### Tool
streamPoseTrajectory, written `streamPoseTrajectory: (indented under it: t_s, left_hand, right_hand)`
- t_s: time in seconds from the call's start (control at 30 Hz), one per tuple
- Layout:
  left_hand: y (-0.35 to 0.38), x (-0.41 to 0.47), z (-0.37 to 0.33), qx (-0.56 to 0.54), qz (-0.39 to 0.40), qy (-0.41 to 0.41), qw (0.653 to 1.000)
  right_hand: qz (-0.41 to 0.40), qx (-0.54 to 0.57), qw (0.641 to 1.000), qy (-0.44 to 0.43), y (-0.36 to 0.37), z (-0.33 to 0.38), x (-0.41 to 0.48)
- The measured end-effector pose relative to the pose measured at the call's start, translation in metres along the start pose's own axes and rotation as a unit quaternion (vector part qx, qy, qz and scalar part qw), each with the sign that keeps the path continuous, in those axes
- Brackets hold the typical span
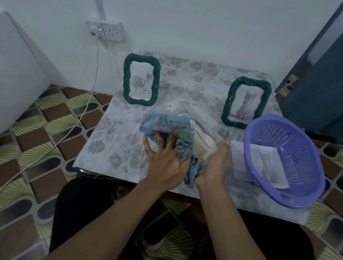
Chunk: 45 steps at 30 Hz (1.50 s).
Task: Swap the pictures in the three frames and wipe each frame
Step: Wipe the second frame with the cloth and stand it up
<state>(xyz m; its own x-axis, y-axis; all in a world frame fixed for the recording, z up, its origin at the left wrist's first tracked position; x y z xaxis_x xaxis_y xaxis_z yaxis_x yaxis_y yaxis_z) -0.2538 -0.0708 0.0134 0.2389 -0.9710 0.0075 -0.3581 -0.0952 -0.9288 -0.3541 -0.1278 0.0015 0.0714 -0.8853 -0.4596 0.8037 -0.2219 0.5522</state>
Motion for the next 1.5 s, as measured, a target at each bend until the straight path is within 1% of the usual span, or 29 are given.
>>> streamPoseTrajectory:
  t_s: [0.23,0.43,0.6,0.8,0.87,1.03,1.07,1.13,1.2,1.27,1.3,1.37,1.4,1.43,1.47,1.5]
  left_hand:
    - [-0.009,0.020,0.026,0.008,0.002,-0.085,0.996]
    - [-0.009,0.025,0.045,0.025,-0.016,-0.127,0.991]
    - [-0.011,0.030,0.064,-0.036,-0.031,-0.194,0.980]
    - [-0.020,0.035,0.095,-0.099,-0.042,-0.234,0.966]
    - [-0.018,0.036,0.105,-0.120,-0.014,-0.240,0.963]
    - [-0.002,0.028,0.119,-0.122,0.144,-0.201,0.961]
    - [0.002,0.027,0.120,-0.098,0.184,-0.191,0.959]
    - [0.008,0.026,0.120,-0.010,0.254,-0.155,0.955]
    - [0.007,0.025,0.119,0.056,0.277,-0.124,0.951]
    - [0.001,0.025,0.114,0.078,0.258,-0.117,0.956]
    - [-0.004,0.025,0.109,0.085,0.236,-0.117,0.961]
    - [-0.012,0.025,0.099,0.083,0.161,-0.113,0.977]
    - [-0.015,0.025,0.094,0.049,0.122,-0.103,0.986]
    - [-0.018,0.024,0.090,-0.011,0.090,-0.086,0.992]
    - [-0.020,0.023,0.085,-0.095,0.076,-0.076,0.990]
    - [-0.023,0.022,0.080,-0.210,0.069,-0.087,0.971]
  right_hand:
    - [0.017,-0.002,1.000,0.020,-0.005,-0.002,0.000]
    - [0.026,-0.023,0.999,0.033,-0.008,-0.003,-0.004]
    - [0.026,-0.067,0.997,-0.009,-0.008,0.002,-0.005]
    - [0.002,-0.058,0.998,-0.017,-0.011,0.010,0.004]
    - [-0.002,-0.059,0.998,-0.018,-0.013,0.011,0.009]
    - [-0.009,-0.058,0.998,-0.012,-0.011,0.012,0.016]
    - [-0.006,-0.059,0.998,-0.011,-0.011,0.011,0.017]
    - [0.005,-0.054,0.998,-0.010,-0.010,0.010,0.018]
    - [0.019,-0.048,0.999,-0.010,-0.009,0.008,0.019]
    - [0.022,-0.043,0.999,-0.008,-0.008,0.007,0.019]
    - [0.022,-0.041,0.999,-0.007,-0.008,0.007,0.019]
    - [0.024,-0.031,0.999,-0.006,-0.008,0.005,0.020]
    - [0.025,-0.026,0.999,-0.004,-0.008,0.004,0.021]
    - [0.025,-0.024,0.999,-0.001,-0.008,0.004,0.021]
    - [0.024,-0.022,0.999,0.000,-0.008,0.003,0.021]
    - [0.023,-0.023,0.999,-0.003,-0.008,0.002,0.021]
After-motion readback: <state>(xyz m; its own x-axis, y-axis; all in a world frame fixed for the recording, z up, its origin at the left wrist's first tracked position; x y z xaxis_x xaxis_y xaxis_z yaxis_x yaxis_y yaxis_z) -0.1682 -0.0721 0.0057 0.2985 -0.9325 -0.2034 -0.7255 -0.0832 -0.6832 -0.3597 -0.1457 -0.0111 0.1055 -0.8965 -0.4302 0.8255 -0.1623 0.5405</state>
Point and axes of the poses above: each hand's wrist, its own x-axis towards the middle knuckle, its own y-axis out of the palm, z = x × y, the point moved 3 cm from there along x, towards the middle knuckle, and after that the axes turned 8 degrees about z, right-handed, at the moved point
